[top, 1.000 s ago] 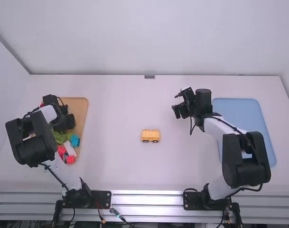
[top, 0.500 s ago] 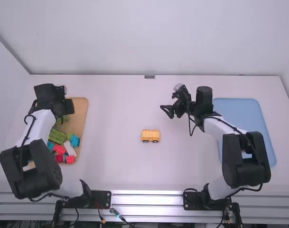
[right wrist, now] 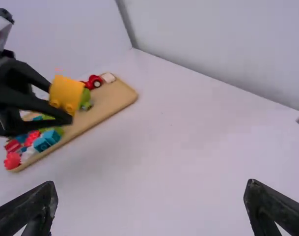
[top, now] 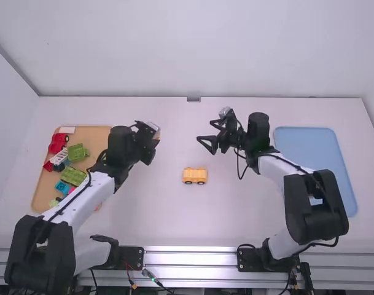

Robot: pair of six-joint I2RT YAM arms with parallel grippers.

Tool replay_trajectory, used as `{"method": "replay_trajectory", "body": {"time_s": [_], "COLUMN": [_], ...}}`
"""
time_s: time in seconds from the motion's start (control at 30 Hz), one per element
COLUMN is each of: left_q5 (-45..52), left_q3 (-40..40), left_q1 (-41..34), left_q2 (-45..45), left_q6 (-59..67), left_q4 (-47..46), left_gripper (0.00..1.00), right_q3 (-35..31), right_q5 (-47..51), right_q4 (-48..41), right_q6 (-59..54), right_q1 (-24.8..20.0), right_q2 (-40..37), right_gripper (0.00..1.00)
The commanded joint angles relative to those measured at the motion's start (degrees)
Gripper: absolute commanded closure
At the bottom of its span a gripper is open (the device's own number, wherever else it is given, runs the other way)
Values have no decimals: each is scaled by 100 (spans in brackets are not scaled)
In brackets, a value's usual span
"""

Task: Assemble lego blocks to make yellow taxi

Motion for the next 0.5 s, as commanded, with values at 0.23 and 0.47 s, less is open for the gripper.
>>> {"method": "replay_trajectory", "body": {"time_s": [0.23, 0.47], "left_q5": [127, 125], "left_q3": [-50, -50], "left_q1": [-774, -1126], "left_q2": [682, 1158], "left_q6": [76, -402], "left_q4": [892, 1576], "left_gripper": [98, 98], "right_q3": [-1364, -1458], "right_q5": [1294, 1366], "right_q4": [2771, 2881], "right_q6": [1888, 1961], "right_q1": [651, 669], "right_q2": [70, 70], "right_gripper": [0, 6]}}
